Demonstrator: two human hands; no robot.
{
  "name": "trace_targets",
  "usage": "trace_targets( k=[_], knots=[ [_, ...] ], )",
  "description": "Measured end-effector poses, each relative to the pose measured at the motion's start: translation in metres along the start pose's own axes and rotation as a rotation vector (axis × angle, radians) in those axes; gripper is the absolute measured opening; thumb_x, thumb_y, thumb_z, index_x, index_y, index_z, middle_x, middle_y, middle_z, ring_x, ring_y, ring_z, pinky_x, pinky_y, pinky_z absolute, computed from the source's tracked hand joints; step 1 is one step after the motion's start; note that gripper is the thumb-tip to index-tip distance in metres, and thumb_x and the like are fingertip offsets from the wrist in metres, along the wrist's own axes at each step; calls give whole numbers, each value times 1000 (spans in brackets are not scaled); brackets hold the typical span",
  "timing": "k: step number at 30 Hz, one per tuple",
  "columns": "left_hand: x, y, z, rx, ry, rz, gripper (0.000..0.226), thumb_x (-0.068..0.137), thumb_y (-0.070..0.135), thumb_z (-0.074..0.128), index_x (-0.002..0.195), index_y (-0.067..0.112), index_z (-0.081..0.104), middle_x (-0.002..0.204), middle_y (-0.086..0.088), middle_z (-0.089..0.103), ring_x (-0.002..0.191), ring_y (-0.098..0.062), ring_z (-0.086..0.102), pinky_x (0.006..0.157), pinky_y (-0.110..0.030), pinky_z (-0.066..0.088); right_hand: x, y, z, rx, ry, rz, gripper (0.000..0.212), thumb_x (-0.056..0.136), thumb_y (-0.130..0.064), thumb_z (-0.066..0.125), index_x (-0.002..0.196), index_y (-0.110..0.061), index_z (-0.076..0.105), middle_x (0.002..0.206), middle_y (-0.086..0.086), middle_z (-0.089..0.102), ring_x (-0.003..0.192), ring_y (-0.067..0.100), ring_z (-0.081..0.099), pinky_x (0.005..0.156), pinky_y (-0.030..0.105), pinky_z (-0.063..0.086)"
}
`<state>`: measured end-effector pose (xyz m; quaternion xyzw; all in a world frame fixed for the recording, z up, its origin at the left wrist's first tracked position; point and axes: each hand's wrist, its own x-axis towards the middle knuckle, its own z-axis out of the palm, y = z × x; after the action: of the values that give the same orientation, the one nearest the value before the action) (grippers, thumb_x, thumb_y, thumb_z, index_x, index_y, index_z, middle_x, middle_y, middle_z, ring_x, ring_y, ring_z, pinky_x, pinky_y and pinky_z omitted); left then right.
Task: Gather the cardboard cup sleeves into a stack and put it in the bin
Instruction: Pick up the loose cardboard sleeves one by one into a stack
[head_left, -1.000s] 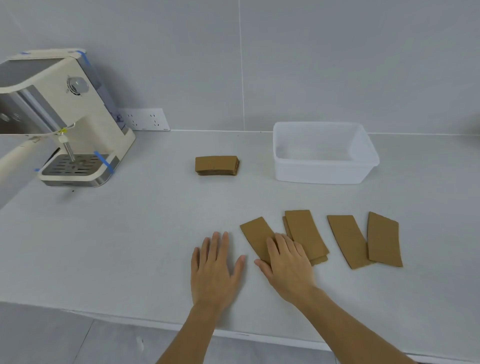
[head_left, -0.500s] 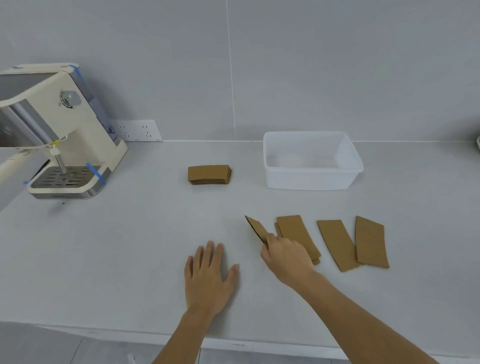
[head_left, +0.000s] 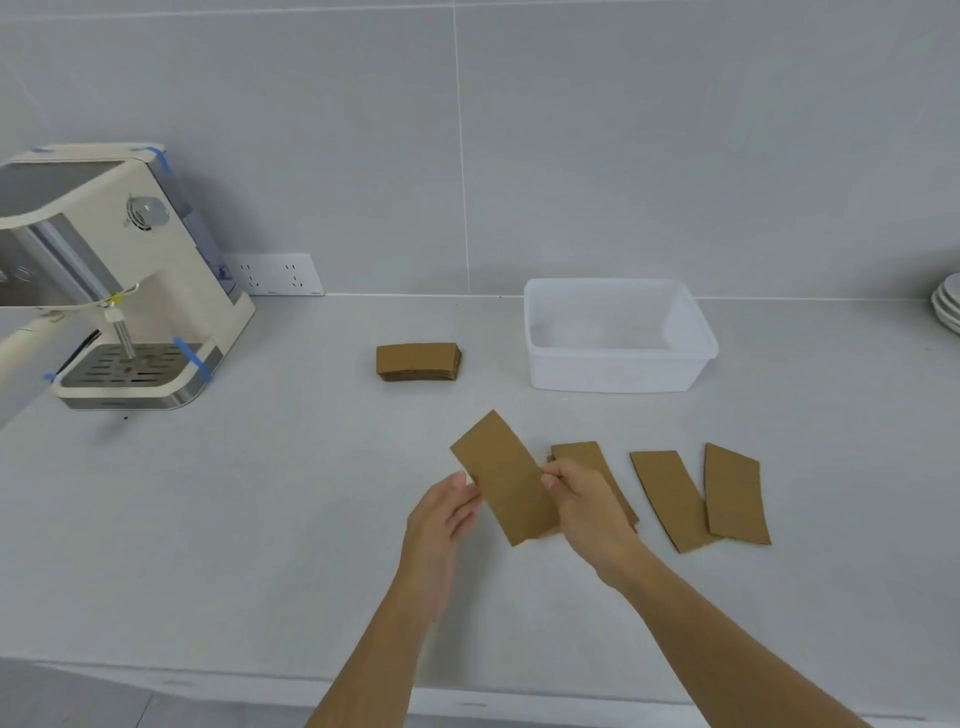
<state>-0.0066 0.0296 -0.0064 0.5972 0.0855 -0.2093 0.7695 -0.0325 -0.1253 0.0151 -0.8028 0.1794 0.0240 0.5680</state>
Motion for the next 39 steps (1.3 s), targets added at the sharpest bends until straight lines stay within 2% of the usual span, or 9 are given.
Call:
trace_targets(
  k=[2,4,6,9,13,15,20,27,39],
  knots=[
    [-1,4,4,-218,-90,-55,47,81,37,54,118,9,60,112,-9,68,107,-23,61,99,-37,43,-2,3,6,94,-89,40,27,97,-12,37,84,-13,60,85,-1,59,84,16,58,79,33,55],
    [-2,6,7,-409,-160,-143,44,81,34,55,117,8,60,111,-12,67,106,-27,59,99,-44,42,-5,6,11,120,-155,72,28,96,-13,39,81,-15,62,89,2,61,89,22,59,88,53,52],
    [-3,5,11,-536,-190,-229,42,81,30,56,118,10,59,118,-15,65,113,-30,57,97,-50,43,-8,10,14,117,-203,65,27,96,-14,39,83,-12,62,88,3,60,86,19,57,85,48,55],
    [0,3,18,-592,-181,-276,45,79,27,56,120,9,59,120,-16,65,112,-28,61,89,-48,47,-11,11,13,67,-222,36,25,96,-12,37,85,-8,59,86,3,56,74,10,52,58,13,50],
    [2,2,28,-562,-124,-260,45,77,30,59,115,6,63,109,-14,71,100,-26,67,85,-46,50,-3,19,1,-28,-122,4,20,92,-18,48,80,-9,62,78,3,60,69,14,54,63,32,52],
    [4,2,31,-568,-83,-245,45,74,31,62,110,4,65,109,-16,71,104,-28,65,91,-49,48,5,22,-7,-147,2,-13,17,91,-21,50,79,-16,61,79,1,64,70,14,56,67,31,49],
    [10,4,33,-614,-30,-214,46,75,32,63,112,5,65,110,-15,70,106,-30,63,93,-52,46,23,35,-23,-498,219,-32,31,90,-36,51,111,-13,55,112,1,59,104,18,54,88,31,46],
    [14,-2,41,-646,27,-220,46,82,33,59,118,5,61,118,-16,66,108,-31,62,91,-52,47,34,56,-27,-805,203,41,77,78,-63,52,134,-13,35,138,6,40,126,24,38,105,33,29],
    [21,-18,59,-678,93,-249,46,83,32,60,119,4,61,119,-17,66,109,-31,62,90,-51,48,36,58,-43,-745,36,22,64,80,-48,59,130,-15,38,135,5,41,124,23,38,105,34,31]
  ],
)
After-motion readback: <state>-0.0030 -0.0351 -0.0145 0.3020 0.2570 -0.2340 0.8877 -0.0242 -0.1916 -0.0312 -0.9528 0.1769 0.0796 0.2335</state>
